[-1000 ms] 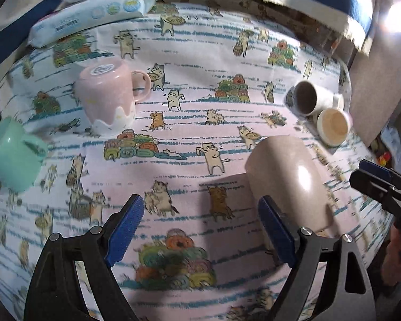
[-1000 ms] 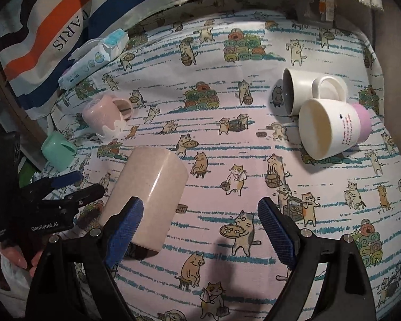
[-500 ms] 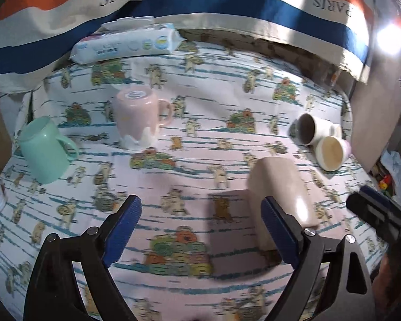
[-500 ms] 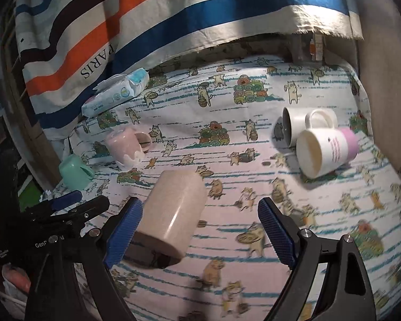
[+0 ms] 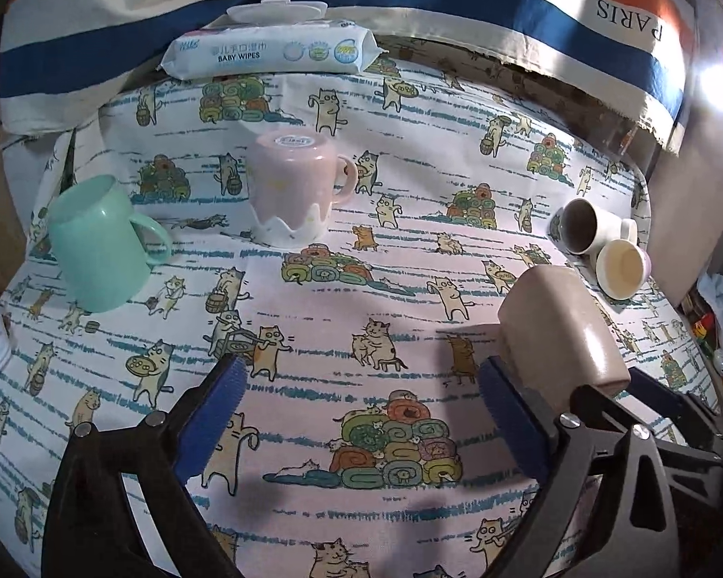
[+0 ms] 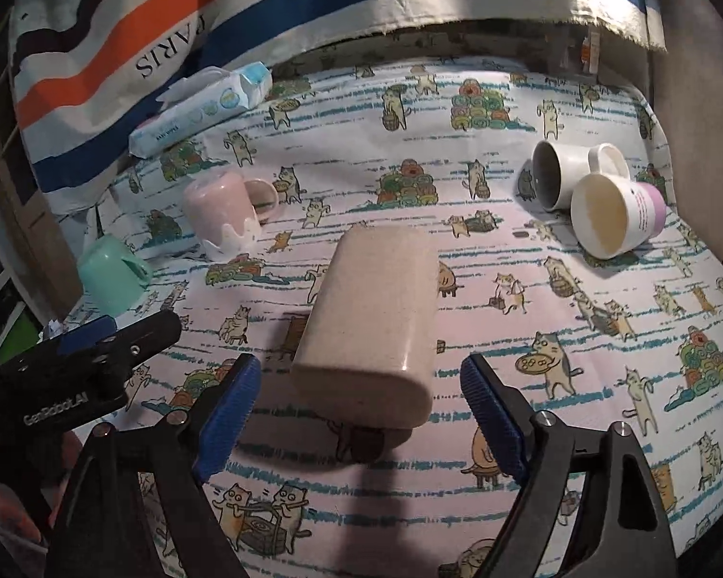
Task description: Flip cup upside down
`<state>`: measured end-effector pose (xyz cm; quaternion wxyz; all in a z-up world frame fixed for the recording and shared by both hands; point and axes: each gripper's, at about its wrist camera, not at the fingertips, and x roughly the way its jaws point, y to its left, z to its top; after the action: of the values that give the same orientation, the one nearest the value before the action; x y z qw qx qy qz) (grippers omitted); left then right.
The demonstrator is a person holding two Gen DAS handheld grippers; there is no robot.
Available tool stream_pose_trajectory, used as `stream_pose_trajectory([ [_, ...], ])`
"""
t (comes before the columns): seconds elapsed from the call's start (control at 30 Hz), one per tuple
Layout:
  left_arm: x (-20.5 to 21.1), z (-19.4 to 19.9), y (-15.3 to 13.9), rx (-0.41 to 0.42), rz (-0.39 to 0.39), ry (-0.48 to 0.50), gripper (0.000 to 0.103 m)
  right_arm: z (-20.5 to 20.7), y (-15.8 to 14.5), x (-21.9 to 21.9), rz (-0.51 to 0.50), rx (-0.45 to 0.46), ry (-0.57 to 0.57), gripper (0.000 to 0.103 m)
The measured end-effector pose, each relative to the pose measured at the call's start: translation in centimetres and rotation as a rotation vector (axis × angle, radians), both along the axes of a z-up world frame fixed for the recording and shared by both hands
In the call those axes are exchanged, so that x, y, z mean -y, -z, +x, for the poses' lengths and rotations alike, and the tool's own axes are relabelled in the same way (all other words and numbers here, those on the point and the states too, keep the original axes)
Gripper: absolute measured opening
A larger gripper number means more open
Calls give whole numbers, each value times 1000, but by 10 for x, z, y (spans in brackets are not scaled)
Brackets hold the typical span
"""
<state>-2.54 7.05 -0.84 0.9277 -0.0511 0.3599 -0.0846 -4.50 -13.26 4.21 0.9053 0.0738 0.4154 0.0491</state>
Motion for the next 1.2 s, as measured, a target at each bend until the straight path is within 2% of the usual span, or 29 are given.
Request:
stream_pose_trajectory([
  [0.2,0,1,0,5,-5,15,96,12,13,2,30,-61,22,72],
  [0.43,2,0,0,6,-19,21,96,10,12,2,6,-60,6,70],
  [0.57,4,-2,-2,12,-26,27,96,5,-1,8,-22,-35,-18,70],
  [0.8,9,1,-5,23,-33,39,96,3,-35,17,-67,69,-32,69],
  [1.2,4,15,1,15,-17,12,96,41,-40,14,-95,115,-49,69],
])
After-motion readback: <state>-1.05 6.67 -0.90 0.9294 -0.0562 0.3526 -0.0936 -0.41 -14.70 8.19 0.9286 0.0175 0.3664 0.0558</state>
